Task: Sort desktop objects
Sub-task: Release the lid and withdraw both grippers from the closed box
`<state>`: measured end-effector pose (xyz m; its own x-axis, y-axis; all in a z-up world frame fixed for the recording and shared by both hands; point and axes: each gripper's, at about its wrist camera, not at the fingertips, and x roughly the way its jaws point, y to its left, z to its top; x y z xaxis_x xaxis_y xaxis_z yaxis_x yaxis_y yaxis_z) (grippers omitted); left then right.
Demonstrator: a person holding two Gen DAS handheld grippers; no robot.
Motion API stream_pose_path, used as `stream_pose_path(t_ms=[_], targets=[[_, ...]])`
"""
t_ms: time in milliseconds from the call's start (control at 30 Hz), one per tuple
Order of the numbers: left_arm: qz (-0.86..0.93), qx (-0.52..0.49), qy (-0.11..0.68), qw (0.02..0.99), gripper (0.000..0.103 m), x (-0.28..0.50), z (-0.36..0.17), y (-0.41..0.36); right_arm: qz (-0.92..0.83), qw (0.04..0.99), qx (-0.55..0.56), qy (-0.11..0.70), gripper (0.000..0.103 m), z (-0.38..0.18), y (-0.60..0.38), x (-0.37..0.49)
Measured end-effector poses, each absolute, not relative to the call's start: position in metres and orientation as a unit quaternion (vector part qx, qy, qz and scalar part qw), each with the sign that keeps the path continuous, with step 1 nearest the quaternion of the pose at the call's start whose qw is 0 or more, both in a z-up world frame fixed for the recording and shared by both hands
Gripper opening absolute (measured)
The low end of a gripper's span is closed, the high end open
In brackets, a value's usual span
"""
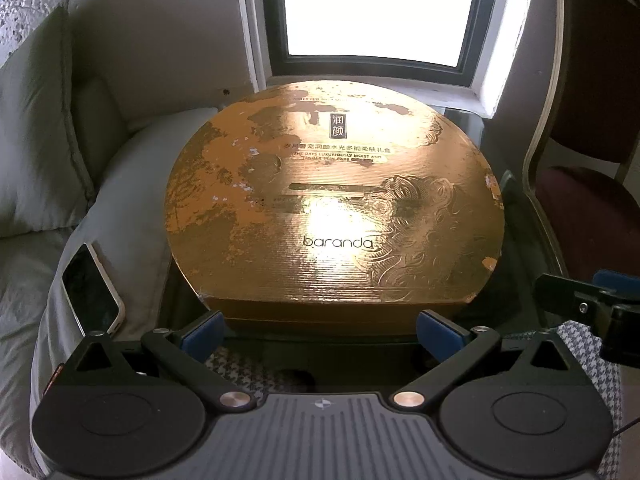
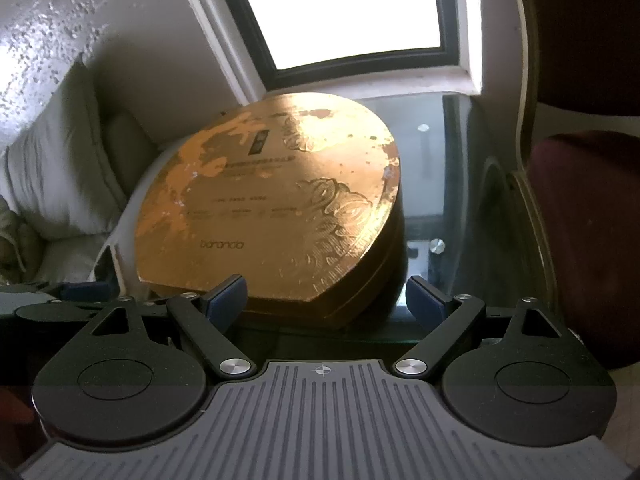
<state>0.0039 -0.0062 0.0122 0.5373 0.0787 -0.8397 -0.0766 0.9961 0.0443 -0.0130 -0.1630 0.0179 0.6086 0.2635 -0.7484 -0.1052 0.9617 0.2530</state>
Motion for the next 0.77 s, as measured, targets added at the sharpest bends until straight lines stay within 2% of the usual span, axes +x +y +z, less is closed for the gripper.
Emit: stream_pose_path(t_ms=[767], targets=[[0.033, 0.01, 0.473, 0.881, 0.102, 0.0059, 0.0134, -0.0109, 0.091, 0.897, 0.109, 0.419, 0.091, 0.0187, -0.1664, -0.0192]])
